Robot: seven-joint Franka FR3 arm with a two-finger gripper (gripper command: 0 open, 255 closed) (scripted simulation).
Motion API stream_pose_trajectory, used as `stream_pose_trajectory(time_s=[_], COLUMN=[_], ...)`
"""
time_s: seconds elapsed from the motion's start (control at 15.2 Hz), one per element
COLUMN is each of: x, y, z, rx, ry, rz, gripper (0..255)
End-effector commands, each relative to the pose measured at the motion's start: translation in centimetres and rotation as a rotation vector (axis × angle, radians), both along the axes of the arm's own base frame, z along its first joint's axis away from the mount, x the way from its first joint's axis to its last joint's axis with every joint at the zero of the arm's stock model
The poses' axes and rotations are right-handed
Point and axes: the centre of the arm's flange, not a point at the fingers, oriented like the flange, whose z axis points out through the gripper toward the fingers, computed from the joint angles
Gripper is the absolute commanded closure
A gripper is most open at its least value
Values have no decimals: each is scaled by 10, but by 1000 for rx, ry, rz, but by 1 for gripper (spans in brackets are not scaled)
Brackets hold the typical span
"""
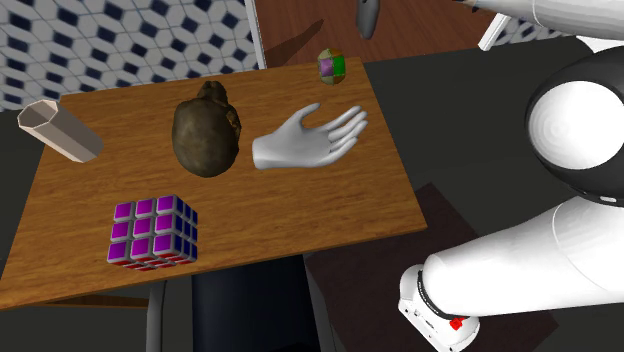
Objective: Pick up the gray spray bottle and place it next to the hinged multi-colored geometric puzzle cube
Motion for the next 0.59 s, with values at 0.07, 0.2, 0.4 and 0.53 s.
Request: stream_pose_trajectory(time_s=[0.07, 0.2, 0.4, 0.53], x=[-1, -1, -1, -1], y=[0, 0, 0, 0], z=[-17, -28, -44, -54], rx=[0, 0, 0, 0], ry=[-1, -1, -1, -1], rz=[0, 0, 0, 0], gripper=[255, 255, 255, 255])
